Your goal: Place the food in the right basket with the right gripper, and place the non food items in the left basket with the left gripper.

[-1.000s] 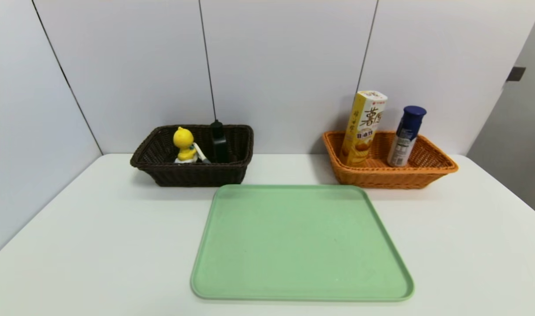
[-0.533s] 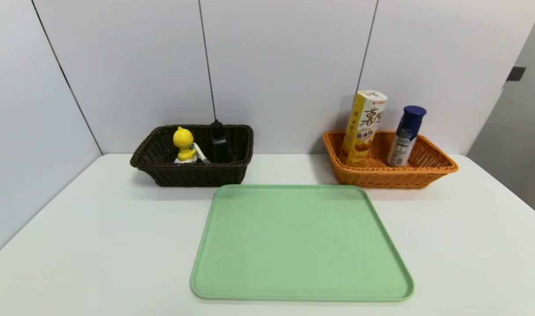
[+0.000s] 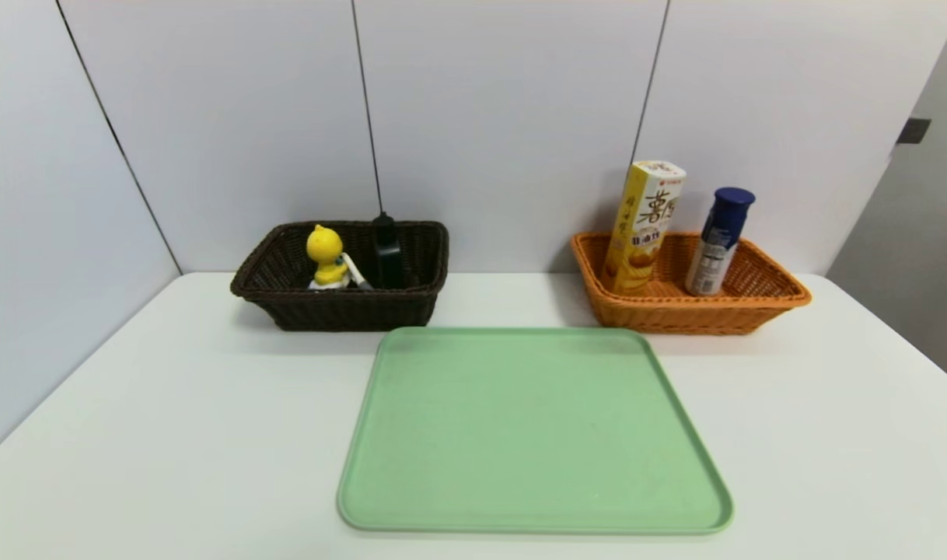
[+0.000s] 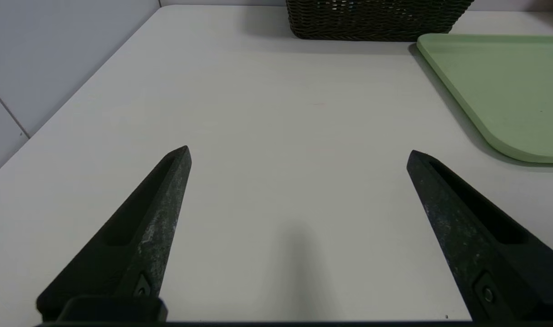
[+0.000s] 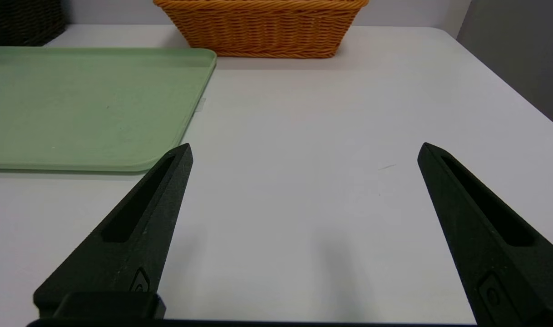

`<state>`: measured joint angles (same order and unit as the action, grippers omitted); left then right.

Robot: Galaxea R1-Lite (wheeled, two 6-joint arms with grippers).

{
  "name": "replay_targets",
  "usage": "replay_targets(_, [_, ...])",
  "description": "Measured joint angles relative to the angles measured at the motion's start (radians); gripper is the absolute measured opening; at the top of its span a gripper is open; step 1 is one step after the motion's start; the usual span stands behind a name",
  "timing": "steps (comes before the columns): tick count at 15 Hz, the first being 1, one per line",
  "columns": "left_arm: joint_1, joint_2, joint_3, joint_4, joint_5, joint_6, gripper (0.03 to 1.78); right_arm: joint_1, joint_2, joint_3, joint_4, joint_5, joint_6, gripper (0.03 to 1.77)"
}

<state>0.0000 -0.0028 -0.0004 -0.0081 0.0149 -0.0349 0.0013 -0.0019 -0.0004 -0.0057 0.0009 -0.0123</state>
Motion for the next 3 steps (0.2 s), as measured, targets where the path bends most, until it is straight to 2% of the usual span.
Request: replay_targets(3, [0.0, 0.0, 0.0, 0.0, 0.0, 0.0, 1.69, 0.0, 0.0, 0.0, 0.001, -0.001, 0.005, 1.71])
